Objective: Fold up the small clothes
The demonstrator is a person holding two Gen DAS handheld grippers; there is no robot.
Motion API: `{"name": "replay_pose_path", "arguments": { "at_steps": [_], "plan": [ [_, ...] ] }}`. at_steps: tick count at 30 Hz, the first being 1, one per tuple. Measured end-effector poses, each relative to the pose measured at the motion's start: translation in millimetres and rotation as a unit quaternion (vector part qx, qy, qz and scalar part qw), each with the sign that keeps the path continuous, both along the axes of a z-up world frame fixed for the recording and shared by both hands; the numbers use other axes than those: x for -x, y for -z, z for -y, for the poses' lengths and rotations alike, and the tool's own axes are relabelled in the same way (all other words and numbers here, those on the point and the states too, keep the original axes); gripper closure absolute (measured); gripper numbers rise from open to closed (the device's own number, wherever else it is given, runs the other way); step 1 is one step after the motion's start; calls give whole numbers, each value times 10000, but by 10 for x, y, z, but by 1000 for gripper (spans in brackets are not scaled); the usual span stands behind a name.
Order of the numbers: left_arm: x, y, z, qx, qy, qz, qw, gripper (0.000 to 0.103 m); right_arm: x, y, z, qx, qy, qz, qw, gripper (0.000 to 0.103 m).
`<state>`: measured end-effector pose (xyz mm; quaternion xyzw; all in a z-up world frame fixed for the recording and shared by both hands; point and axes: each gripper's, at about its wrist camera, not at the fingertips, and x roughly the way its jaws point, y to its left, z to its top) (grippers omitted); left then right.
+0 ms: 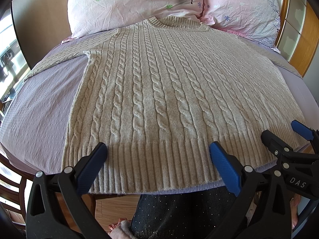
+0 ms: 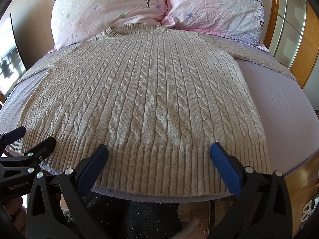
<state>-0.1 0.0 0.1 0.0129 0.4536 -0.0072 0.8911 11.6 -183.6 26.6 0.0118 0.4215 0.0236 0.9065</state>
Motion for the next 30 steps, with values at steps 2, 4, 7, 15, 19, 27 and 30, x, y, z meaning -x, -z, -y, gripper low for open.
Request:
{"name": "replay_pose_path", "arguments": {
  "at_steps": [2,4,7,15,19,27,30],
  "plan": [
    [0,0,0,0,0,1,10000,2,-1,0,-1,1,-1,0,10000,1],
    [0,0,0,0,0,0,10000,2,-1,-1,-2,0,0,2,10000,1],
    [0,0,0,0,0,1,10000,2,-3,-1,-3,1,-2,-3,10000,1],
    [0,0,0,-1,1,1,10000,2,-40,-25,-50,3,-2,-6,10000,1],
    [3,0,0,-6,14,13,10000,2,-53,-47,-66,-12,-166,237,9996,1],
    [46,-21,-19,-20,145,108,9998,2,-308,-402,956,-1031,70,958,9900,1],
    [-10,-77,-72,172,190,227,9994,2,-581,-636,1909,-1573,1120,1254,9731,1]
  ]
}}
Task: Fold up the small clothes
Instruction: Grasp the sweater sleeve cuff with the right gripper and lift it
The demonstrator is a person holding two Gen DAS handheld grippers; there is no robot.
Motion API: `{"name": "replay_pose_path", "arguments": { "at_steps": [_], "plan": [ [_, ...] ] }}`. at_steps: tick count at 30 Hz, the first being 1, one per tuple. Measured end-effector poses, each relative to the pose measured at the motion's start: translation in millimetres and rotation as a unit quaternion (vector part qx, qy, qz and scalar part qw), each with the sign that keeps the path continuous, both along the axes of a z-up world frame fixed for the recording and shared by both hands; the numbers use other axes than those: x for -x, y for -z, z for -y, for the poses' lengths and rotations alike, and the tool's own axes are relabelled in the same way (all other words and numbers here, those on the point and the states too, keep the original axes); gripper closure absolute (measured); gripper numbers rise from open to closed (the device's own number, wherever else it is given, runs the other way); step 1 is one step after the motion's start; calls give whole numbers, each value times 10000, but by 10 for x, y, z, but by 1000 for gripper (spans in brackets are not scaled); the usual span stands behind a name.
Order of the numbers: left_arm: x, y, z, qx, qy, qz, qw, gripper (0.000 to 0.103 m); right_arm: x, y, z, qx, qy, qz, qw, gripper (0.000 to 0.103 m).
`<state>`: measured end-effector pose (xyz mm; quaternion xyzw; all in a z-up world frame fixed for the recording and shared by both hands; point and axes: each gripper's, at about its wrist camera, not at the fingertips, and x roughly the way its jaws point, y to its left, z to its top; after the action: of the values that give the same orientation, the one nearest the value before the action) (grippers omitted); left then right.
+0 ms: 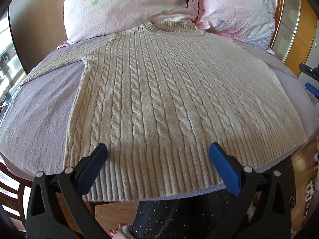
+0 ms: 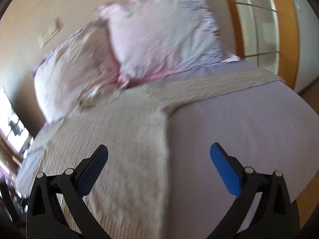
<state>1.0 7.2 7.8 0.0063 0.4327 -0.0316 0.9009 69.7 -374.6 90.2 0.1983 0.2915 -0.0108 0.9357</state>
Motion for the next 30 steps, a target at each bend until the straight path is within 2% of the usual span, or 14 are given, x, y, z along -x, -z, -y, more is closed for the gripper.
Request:
{"name": "replay_pose_path", "arguments": {
  "at_steps": [2,4,6,8,9,10,12,16,18,20,21,24,27,30],
  "plan": [
    [-35,-88,-102,290,-31,316,9991,2,-252,-57,622,-412,533,13,9977,5],
    [-69,-172,-240,665,-132,686,9953,2,-471,-19,1131,-719,996,-46,9924,31],
    [-113,-232,-430,1255,-223,1058,9862,2,-692,109,1693,-1217,1581,-190,9797,41],
    [-179,-239,-636,1853,-356,1257,9740,2,-867,290,2121,-1740,1981,-372,9639,50],
    [-226,-235,-724,2006,-480,1279,9701,2,-921,377,2263,-1920,2130,-433,9570,54],
    [-272,-235,-791,2045,-629,1279,9684,2,-971,465,2416,-2084,2296,-507,9494,58],
    [-365,-245,-892,1926,-852,1279,9692,2,-1073,609,2618,-2278,2551,-569,9380,59],
    [-481,-235,-1015,1729,-1067,1278,9708,2,-1258,773,2785,-2364,2818,-583,9281,64],
    [-509,-231,-1066,1682,-1118,1259,9713,2,-1317,770,2807,-2281,2919,-547,9272,64],
    [-537,-204,-1113,1664,-1140,1236,9716,2,-1371,792,2842,-2200,2970,-486,9279,80],
    [-552,-189,-1150,1682,-1140,1223,9715,2,-1417,816,2846,-2054,2985,-575,9303,93],
    [-585,-169,-1294,1896,-1092,1229,9680,2,-1401,749,2751,-1821,2959,-442,9366,94],
    [-613,-186,-1525,2067,-1226,1202,9632,2,-1384,297,2346,-1120,2424,216,9634,94],
    [-645,-268,-1821,2147,-1487,1198,9578,2,-1403,-291,1602,-640,1445,977,9826,95]
  ]
}}
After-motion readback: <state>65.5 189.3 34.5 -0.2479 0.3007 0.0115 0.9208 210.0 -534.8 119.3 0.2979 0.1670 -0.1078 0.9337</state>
